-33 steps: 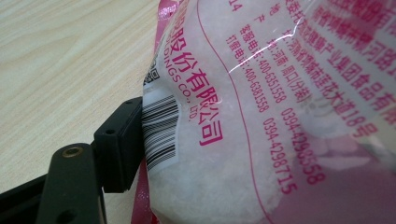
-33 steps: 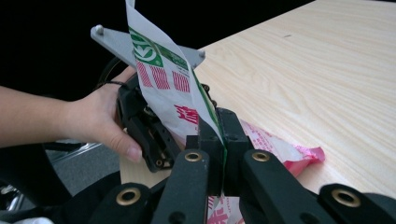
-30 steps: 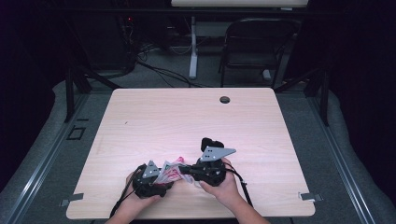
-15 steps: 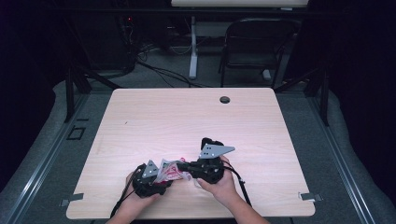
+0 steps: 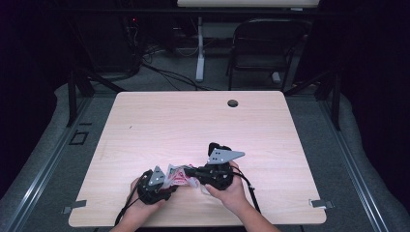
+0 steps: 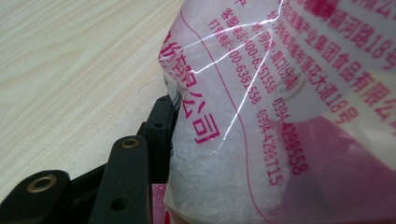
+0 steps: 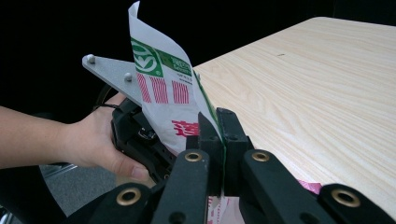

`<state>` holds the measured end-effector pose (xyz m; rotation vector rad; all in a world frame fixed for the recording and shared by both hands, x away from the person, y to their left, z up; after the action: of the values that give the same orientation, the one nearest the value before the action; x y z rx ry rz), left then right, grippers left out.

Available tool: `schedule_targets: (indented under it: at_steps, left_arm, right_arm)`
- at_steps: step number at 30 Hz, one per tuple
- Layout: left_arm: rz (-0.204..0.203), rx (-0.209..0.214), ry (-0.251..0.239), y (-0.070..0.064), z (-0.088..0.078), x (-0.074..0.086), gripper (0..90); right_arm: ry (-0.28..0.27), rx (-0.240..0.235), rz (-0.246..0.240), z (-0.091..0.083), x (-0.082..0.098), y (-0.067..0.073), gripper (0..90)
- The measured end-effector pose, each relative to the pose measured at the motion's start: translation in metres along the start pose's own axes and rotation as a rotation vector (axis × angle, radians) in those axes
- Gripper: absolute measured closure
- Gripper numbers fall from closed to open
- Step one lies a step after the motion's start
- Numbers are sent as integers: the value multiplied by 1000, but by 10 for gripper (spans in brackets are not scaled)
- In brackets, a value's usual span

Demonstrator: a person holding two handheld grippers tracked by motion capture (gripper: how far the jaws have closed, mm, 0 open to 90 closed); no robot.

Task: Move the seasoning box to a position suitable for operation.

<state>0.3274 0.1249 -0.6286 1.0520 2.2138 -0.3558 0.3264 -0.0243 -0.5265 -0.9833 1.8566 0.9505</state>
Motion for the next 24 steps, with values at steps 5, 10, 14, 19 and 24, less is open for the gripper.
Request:
schedule_targets:
  at_steps: [5, 10, 14, 19, 24]
  left_arm:
    - [19, -12, 7, 0, -2, -1, 585]
    - [36, -34, 1, 1, -4, -3, 591]
    - [61, -58, -9, 3, -6, -5, 593]
    - [92, -99, -18, 4, -11, -8, 596]
    - [111, -126, -21, 4, -12, -11, 599]
  right_arm:
    - [2, 6, -7, -1, 0, 1, 900]
    - [5, 4, -9, -2, -1, 2, 900]
    - [10, 4, -13, -4, -3, 3, 900]
    - [13, 2, -20, -6, -7, 5, 900]
    - [18, 1, -21, -9, -8, 5, 900]
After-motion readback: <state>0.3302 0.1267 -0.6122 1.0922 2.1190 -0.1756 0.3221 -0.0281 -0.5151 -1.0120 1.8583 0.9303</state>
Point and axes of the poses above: each handheld gripper's, and its own axes: z roughly forward along the jaws, x roughly out of its underside, y roughly to its left, the point moved 7 cm from there along z, roughly forward along the jaws, and after that the axes turned 3 degrees about y, right-handed, at the moved point
